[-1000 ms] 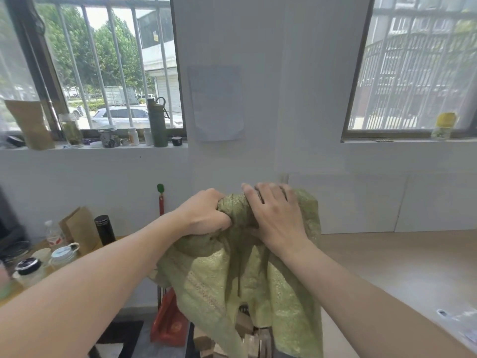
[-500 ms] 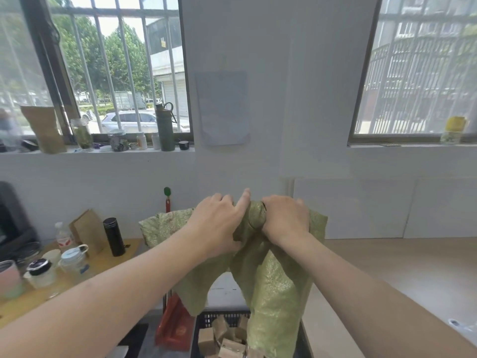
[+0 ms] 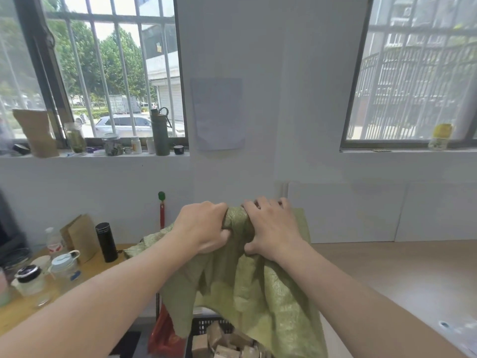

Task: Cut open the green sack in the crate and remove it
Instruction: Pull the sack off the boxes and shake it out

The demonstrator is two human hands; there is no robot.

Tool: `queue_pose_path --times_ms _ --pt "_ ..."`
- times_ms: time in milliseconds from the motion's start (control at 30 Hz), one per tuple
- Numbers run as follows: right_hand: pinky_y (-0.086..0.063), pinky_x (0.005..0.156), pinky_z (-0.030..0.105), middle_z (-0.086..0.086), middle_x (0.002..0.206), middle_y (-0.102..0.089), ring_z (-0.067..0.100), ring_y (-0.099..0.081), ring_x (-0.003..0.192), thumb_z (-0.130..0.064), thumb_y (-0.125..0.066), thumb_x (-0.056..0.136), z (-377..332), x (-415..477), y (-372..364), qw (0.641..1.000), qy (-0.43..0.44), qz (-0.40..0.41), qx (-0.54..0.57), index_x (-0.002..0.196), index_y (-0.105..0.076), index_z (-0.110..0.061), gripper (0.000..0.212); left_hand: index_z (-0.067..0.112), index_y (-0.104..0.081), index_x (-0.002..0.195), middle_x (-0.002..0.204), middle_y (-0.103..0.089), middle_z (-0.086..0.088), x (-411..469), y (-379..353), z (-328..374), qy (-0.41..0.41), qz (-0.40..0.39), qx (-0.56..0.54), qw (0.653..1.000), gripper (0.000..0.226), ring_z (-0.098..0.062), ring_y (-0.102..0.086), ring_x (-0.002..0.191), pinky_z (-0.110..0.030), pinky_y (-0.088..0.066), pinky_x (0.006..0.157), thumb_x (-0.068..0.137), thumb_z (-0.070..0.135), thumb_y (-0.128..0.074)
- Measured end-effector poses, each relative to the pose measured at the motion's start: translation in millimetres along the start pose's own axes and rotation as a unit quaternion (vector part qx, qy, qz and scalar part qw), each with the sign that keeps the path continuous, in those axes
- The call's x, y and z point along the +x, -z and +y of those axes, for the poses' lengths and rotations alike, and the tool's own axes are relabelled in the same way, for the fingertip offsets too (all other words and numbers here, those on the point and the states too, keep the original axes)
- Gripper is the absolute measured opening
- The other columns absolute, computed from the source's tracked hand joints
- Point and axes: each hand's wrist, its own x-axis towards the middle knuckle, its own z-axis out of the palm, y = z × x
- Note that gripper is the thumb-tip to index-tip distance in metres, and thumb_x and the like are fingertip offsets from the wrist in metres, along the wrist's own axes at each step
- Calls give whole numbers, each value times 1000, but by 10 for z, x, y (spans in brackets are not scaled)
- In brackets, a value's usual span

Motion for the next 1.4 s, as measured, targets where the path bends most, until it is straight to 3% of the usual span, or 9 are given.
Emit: queue_pose_path --times_ms 167,300,400,500,600,700,900,1267,1400 --pt "-37 94 45 8 119 -57 30 -58 107 -51 -93 50 -28 -12 -63 997 -32 53 -35 149 -36 -24 118 22 -60 77 80 -65 1 113 156 -46 37 -73 -110 991 20 -26 -62 76 -37 -52 68 76 41 -54" --pt "-39 62 38 5 76 -57 31 -57 66 -2 -76 54 23 -37 -94 978 -2 205 -39 99 -62 -17 50 12 -60 66 65 -66 1 166 295 -60 53 -144 -236 960 23 -22 -62 63 -36 -52 61 71 33 -64" --pt "-32 58 35 3 67 -55 30 -54 59 6 -66 52 53 -18 -34 971 14 234 -54 82 -60 -17 38 15 -56 59 53 -53 6 146 332 -51 52 -172 -290 940 22 -17 -49 52 -31 -41 54 73 26 -68" --pt "-25 61 33 2 64 -57 30 -55 60 8 -66 51 80 25 23 977 -14 207 -37 73 -53 -19 37 22 -65 82 73 -68 9 103 318 -28 -5 -130 -252 959 20 -18 -65 73 -34 -54 69 74 40 -64" --pt "-33 69 35 0 79 -67 30 -63 79 4 -63 66 109 46 63 990 -41 134 3 78 -45 -25 36 31 -47 141 100 -69 6 34 305 33 -69 -101 -103 987 77 -20 -65 95 -37 -56 83 71 61 -63" --pt "-40 82 37 -3 89 -69 27 -66 95 -5 -60 75 142 82 102 993 -80 49 71 82 -47 -28 28 19 -26 155 108 -63 -3 14 231 148 -102 -19 85 991 108 -26 -64 98 -36 -51 77 70 68 -71" --pt "-41 80 34 -8 77 -61 25 -65 87 -16 -72 71 112 142 231 975 -103 -99 170 86 -63 -25 20 14 -49 117 77 -47 -3 -50 82 192 -50 57 121 990 49 -31 -58 71 -35 -37 58 72 4 -63" --pt "-23 100 48 1 106 -62 26 -59 101 -52 -80 54 57 31 51 997 6 81 -5 124 -51 -30 79 24 -41 94 70 -51 3 58 92 57 8 11 -8 1000 33 -28 -55 64 -34 -42 56 68 33 -58" --pt "-28 102 50 6 104 -61 30 -61 94 -27 -85 50 42 32 16 984 13 173 -43 130 -51 -22 87 27 -55 85 77 -63 4 130 200 29 55 -25 -115 992 21 -27 -63 75 -36 -49 64 67 35 -62"
